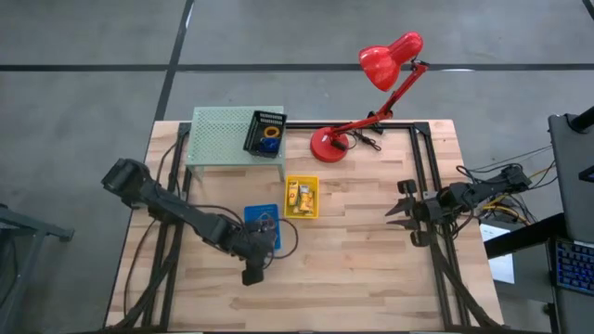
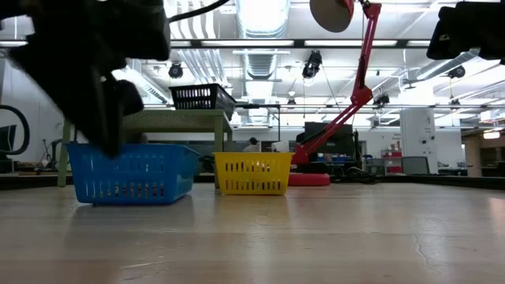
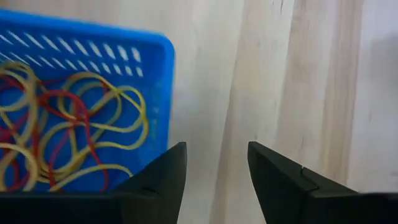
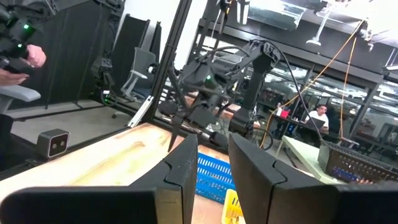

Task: Pick & Place Office Desk Supplies
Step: Put the blue basket filled with rubber bands on the shelf

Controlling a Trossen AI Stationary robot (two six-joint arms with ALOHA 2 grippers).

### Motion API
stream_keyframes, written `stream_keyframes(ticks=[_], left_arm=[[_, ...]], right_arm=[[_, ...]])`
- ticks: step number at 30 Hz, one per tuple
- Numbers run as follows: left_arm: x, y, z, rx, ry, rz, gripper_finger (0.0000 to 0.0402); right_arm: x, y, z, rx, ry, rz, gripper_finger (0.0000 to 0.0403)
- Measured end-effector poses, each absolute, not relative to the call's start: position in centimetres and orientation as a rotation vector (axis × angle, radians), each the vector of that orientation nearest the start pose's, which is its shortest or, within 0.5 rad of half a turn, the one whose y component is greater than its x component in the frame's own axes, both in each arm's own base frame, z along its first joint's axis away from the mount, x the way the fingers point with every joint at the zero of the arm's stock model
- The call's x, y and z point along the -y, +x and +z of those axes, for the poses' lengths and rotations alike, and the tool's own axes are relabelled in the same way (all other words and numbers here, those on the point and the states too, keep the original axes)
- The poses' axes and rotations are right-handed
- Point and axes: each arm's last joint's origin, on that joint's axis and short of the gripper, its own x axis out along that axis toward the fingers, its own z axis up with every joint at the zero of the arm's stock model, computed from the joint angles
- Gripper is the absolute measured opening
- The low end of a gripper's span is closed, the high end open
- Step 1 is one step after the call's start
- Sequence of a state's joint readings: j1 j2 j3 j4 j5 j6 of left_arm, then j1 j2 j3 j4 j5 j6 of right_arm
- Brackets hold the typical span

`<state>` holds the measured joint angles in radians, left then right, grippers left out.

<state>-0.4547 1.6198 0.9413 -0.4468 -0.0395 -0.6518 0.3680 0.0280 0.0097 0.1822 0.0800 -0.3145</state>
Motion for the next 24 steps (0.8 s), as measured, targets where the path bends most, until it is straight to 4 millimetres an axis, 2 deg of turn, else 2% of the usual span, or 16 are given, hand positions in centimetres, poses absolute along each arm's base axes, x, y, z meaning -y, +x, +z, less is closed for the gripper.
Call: stream_keyframes(ticks=[6, 15, 24], left_arm=[[13.6, 27.3, 16.2, -1.193, -0.27, 0.012, 0.0167], [13.2, 27.4, 16.1, -1.162, -0.227, 0.095, 0.0148], [14.3, 27.5, 16.9, -1.144, -0.228, -0.008, 0.0142]], right_arm=[[-3.3, 9.2, 18.2, 0.2, -0.276, 0.26, 0.0086], [-3.3, 9.2, 18.1, 0.197, -0.277, 0.261, 0.0086], [-3.3, 9.2, 18.2, 0.197, -0.277, 0.261, 0.0086]])
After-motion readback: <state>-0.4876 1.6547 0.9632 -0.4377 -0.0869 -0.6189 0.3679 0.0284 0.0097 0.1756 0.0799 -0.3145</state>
